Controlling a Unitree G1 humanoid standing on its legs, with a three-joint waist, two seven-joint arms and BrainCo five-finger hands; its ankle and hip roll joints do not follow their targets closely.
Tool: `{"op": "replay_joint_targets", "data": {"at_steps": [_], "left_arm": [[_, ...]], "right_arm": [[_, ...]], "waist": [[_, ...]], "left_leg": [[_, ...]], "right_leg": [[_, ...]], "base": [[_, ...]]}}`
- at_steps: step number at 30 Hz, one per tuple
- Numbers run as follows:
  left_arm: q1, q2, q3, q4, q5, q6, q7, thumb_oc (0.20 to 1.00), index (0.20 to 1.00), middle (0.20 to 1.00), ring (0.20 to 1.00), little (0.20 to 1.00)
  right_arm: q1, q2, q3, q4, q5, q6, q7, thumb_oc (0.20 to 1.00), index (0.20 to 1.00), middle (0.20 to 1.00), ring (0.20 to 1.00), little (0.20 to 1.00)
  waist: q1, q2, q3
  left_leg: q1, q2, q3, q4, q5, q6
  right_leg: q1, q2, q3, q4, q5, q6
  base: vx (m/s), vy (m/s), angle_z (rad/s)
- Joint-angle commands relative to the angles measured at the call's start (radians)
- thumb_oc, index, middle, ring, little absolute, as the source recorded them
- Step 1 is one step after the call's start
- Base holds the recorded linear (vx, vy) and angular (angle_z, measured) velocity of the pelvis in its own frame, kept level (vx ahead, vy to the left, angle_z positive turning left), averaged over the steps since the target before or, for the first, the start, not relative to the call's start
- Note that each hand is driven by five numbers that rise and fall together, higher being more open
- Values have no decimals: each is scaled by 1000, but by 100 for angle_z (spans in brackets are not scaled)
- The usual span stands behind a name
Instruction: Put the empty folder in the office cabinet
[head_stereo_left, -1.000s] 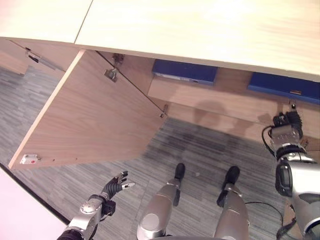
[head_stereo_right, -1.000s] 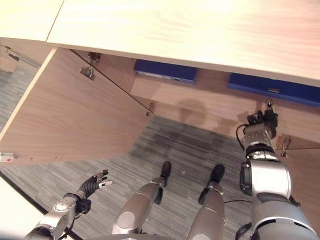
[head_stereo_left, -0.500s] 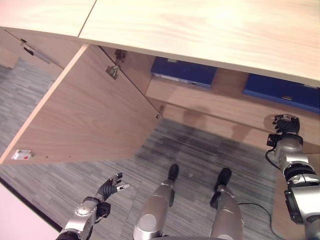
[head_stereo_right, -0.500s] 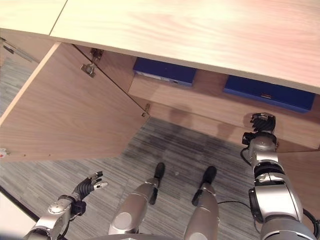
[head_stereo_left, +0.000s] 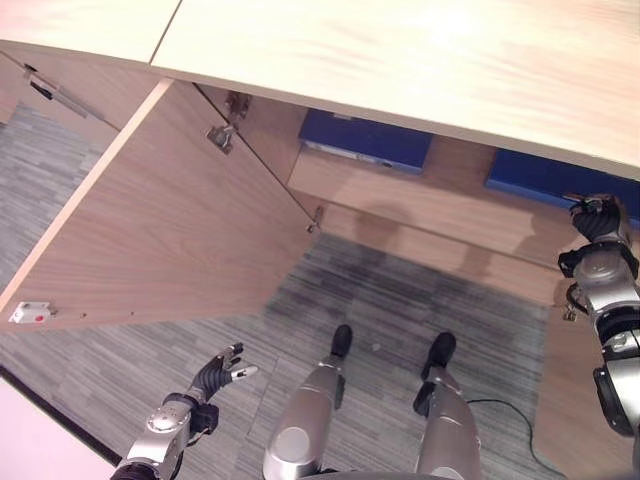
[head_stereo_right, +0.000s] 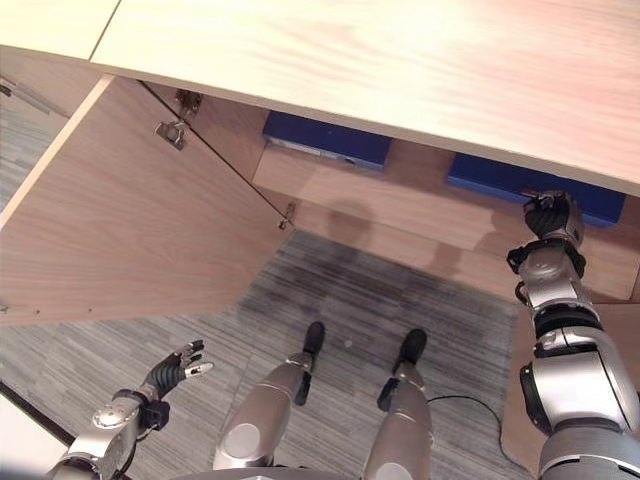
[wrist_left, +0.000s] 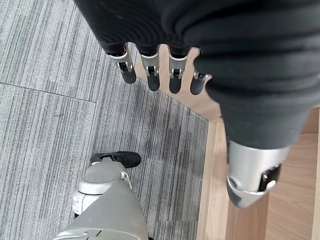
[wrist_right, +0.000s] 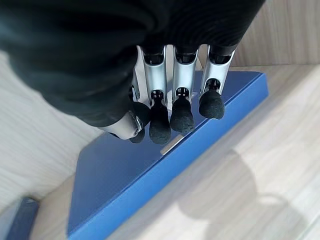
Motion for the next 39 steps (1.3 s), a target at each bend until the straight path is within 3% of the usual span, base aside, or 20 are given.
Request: {"op": "replay_joint_targets", "data": {"at_steps": [1,18,30,39], "left_arm": [[75,39,-12,-10,1,-20,-10,1000,1000,1000,1000,1000],[85,69,-81,-93,-19,-16,-14,1000,1000,1000,1000,1000],[78,110,-121,-195,-43,-17,-32,1000,1000,1000,1000,1000],[109,142,-116,-234,-56,-16,-55,1000,1000,1000,1000,1000]], "right_arm": [[-34,-100,88,-5,-22,-8,18,200,200,200,200,200],[-144,-136,127,117,53,5,41,200,200,200,200,200],[-207,-204,144,156,91,8,44,200,200,200,200,200],[-283,-299,192,118,60,8,25,200,200,200,200,200]], "waist": [[19,41,-13],[32,153,51],[25,196,83],[13,199,85]], "left_leg": [[-47,37,-4,-93,69,-59],[-125,26,7,-65,87,-63],[-175,15,17,-61,97,-61],[-181,18,22,-90,108,-61]], "right_leg": [[61,-6,45,195,-232,69],[-60,-35,58,292,-257,70],[-143,-57,75,348,-270,71],[-175,-58,84,353,-268,73]], "base": [[0,0,0],[-4,2,0],[0,3,1],[9,2,0]]}}
